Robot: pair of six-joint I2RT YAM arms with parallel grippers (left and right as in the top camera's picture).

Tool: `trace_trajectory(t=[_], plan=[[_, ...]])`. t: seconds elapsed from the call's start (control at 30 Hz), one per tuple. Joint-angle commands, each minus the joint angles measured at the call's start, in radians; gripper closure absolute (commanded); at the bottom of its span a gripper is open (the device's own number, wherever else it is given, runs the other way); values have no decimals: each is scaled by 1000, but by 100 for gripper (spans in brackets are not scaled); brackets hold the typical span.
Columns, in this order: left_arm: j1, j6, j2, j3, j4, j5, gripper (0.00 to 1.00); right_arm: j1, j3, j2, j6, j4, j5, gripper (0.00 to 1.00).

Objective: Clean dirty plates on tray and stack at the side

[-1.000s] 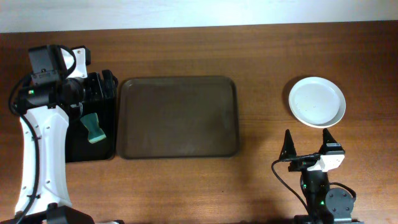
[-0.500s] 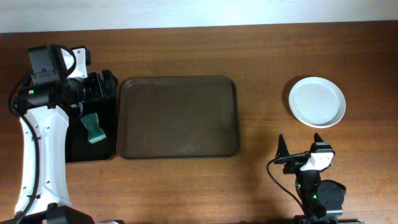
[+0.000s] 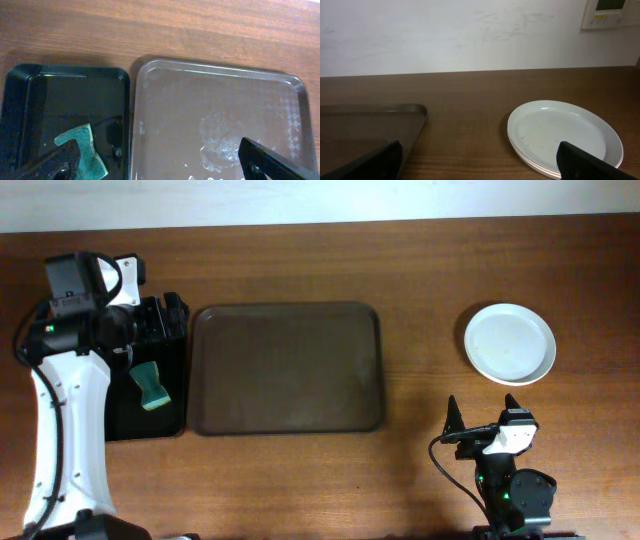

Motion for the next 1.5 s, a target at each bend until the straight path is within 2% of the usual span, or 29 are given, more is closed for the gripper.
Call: trace_trajectory(t=[0.0, 0.13, 0.27, 0.4, 0.5, 0.6, 0.7, 0.8, 1.03, 1.47], plan=[[-29, 32, -120, 5, -7, -132, 1, 6, -6, -6, 4, -5, 4, 2], [-114, 196, -336, -76, 39, -159, 1, 6, -6, -6, 4, -5, 4, 2], [-124, 196, -595, -290, 238, -103, 1, 6, -6, -6, 4, -5, 4, 2], [-127, 196, -926, -660, 469, -98, 1, 6, -6, -6, 4, -5, 4, 2], [-140, 196, -1106, -861, 557, -100, 1, 6, -6, -6, 4, -5, 4, 2], [-159, 196, -1287, -1101, 728, -102, 1, 6, -6, -6, 4, -5, 4, 2], [-159, 196, -1460, -1271, 801, -102, 1, 6, -6, -6, 4, -5, 4, 2], [-159, 196, -1533, -1346, 814, -103, 1, 6, -6, -6, 4, -5, 4, 2], [-158, 224, -1533, -1449, 815, -126, 1, 6, -6, -6, 4, -5, 4, 2], [-156, 237, -1533, -1448, 802, -148, 1, 6, -6, -6, 4, -5, 4, 2]])
